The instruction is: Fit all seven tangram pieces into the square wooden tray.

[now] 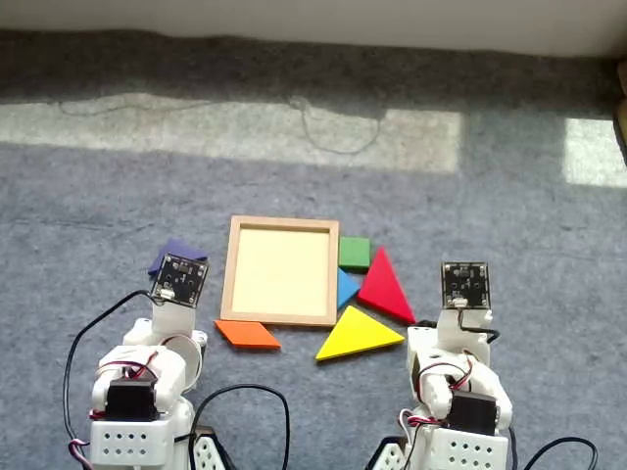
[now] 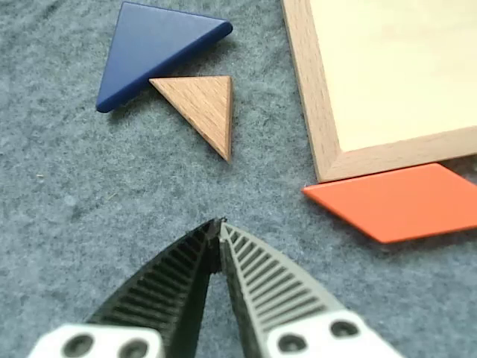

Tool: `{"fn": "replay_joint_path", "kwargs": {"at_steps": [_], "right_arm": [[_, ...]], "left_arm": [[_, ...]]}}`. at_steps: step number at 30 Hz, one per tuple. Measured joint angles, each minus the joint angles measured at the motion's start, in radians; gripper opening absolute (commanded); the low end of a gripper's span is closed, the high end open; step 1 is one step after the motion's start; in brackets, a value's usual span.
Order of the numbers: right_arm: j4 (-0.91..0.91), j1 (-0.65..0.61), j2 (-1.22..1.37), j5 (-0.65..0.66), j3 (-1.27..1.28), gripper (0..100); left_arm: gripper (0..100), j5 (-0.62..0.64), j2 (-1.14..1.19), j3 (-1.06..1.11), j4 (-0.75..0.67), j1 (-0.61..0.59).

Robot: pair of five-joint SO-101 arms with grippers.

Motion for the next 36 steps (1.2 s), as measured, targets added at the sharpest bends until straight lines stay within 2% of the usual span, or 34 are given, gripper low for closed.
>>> {"fn": "replay_joint_path", "kwargs": {"at_steps": [33, 36], "right_arm": [[0.000, -0.002, 0.000, -0.003, 0.000, 0.5], [0.000, -0.057, 0.000, -0.003, 0.000, 0.5]], "left_arm": [[0, 0.000, 0.000, 0.000, 0.000, 0.000], [0, 0.000, 0.000, 0.000, 0.000, 0.000]]}}
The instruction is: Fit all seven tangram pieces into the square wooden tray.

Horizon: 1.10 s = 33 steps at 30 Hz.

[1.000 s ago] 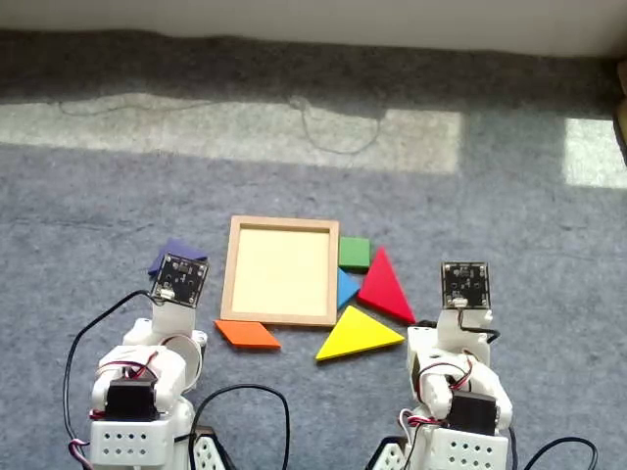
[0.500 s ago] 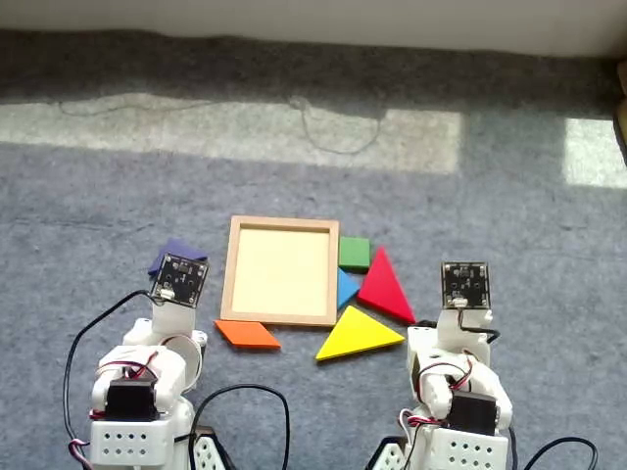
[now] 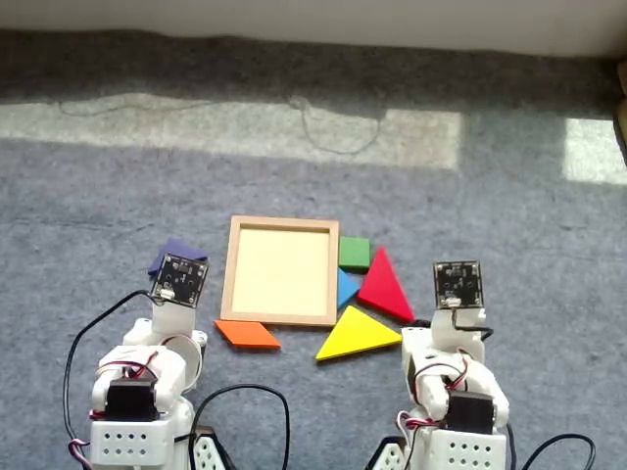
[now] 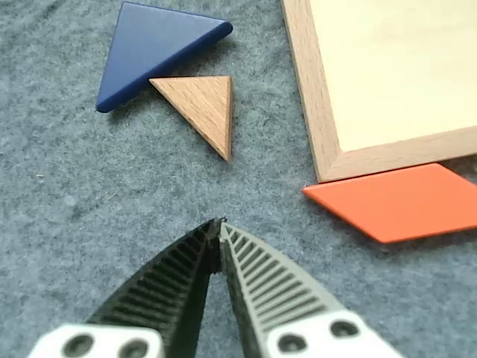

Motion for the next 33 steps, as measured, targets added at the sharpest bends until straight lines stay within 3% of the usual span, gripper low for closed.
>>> {"fn": "replay_joint_path", "kwargs": {"at_steps": [13, 25, 29, 33], "right_arm": [[0.031, -0.058, 0.000, 0.000, 0.000, 0.5], [0.032, 0.017, 0.000, 0.043, -0.110, 0.9], [0.032, 0.020, -0.002, 0.114, -0.262, 11.2], [0.032, 0.020, -0.011, 0.117, -0.336, 12.8]], "left_arm": [[0, 0.000, 0.000, 0.000, 0.000, 0.000], [0, 0.000, 0.000, 0.000, 0.000, 0.000], [0, 0.000, 0.000, 0.000, 0.000, 0.000], [0, 0.000, 0.000, 0.000, 0.000, 0.000]]}}
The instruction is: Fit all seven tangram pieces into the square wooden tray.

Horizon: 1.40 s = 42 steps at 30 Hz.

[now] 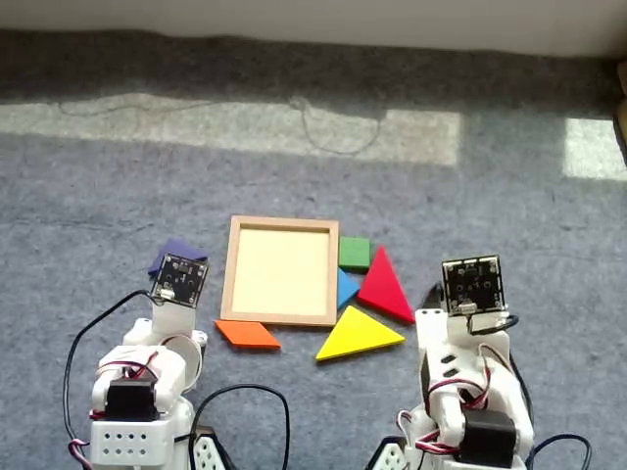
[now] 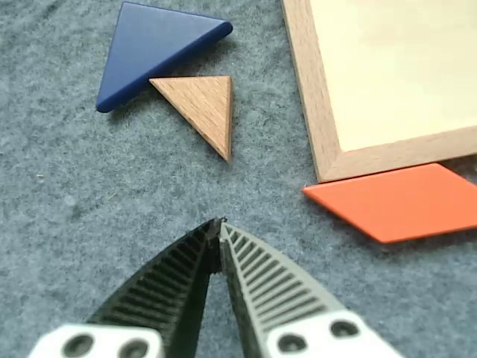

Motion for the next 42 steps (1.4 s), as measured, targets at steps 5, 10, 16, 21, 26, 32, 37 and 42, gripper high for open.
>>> {"fn": "replay_joint_path", "kwargs": {"at_steps": [5, 10, 16, 21, 26, 32, 37, 42], "right_arm": [[0.000, -0.054, 0.000, 0.000, -0.011, 16.3], [0.000, -0.117, 0.052, 0.000, -0.011, 17.8], [-0.029, -0.144, 0.367, 0.000, -0.115, 18.0], [-0.031, -0.212, 0.701, 0.000, -0.270, 18.2], [-0.044, -0.301, 0.991, -0.017, -0.371, 21.8], [-0.121, -0.351, 1.289, -0.075, -0.476, 32.5], [-0.189, -0.374, 1.481, -0.075, -0.540, 32.5], [-0.267, -0.410, 1.614, -0.075, -0.574, 32.5]], "left_arm": [[0, 0.000, 0.000, 0.000, 0.000, 0.000], [0, 0.000, 0.000, 0.000, 0.000, 0.000], [0, 0.000, 0.000, 0.000, 0.000, 0.000], [0, 0.000, 0.000, 0.000, 0.000, 0.000], [0, 0.000, 0.000, 0.000, 0.000, 0.000], [0, 0.000, 0.000, 0.000, 0.000, 0.000], [0, 0.000, 0.000, 0.000, 0.000, 0.000], [0, 0.000, 0.000, 0.000, 0.000, 0.000]]}}
